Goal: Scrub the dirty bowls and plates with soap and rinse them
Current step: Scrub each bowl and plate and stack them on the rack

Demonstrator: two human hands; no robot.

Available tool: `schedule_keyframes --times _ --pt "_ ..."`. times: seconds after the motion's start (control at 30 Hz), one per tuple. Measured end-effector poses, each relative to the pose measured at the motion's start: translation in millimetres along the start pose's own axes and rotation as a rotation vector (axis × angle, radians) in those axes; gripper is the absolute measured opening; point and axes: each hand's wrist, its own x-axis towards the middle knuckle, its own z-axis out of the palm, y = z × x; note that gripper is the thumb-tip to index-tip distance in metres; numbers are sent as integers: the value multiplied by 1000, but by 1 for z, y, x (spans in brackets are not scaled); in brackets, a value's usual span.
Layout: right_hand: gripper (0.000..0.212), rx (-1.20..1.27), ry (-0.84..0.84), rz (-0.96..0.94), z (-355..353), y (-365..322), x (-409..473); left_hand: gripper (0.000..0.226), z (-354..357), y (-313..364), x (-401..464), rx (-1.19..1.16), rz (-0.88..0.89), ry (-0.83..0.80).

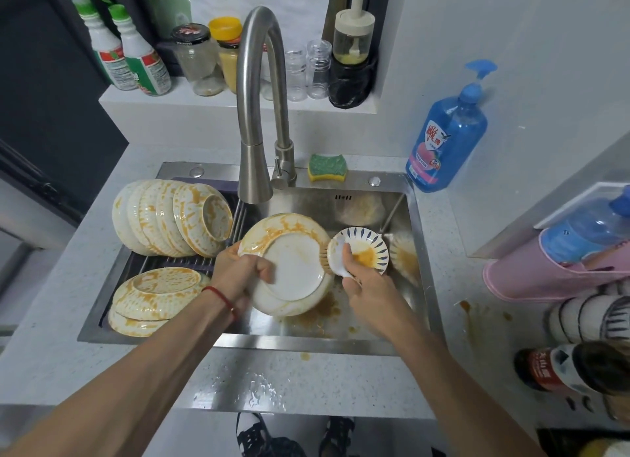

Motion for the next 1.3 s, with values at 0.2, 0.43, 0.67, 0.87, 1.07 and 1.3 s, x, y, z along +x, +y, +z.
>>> schedule_keyframes --times 0.2,0.43,0.67,0.87,1.07,1.3 --pt "59 -76 22 2 6 5 2 63 6 -3 0 -95 -76 21" --pt "60 -152 19 -16 12 6 -7 91 4 -11 9 -165 -218 -2" --pt "70 -247 27 -72 24 3 -20 48 19 -8 1 -201 -269 17" --pt "78 -248 37 -117 33 -4 -33 46 25 -13 2 -281 -335 36" --pt "83 -298 103 -90 35 -6 -27 67 37 -12 -1 -411 -337 52" --pt "81 -344 149 -53 32 -16 -28 82 49 -11 -4 -539 -348 105"
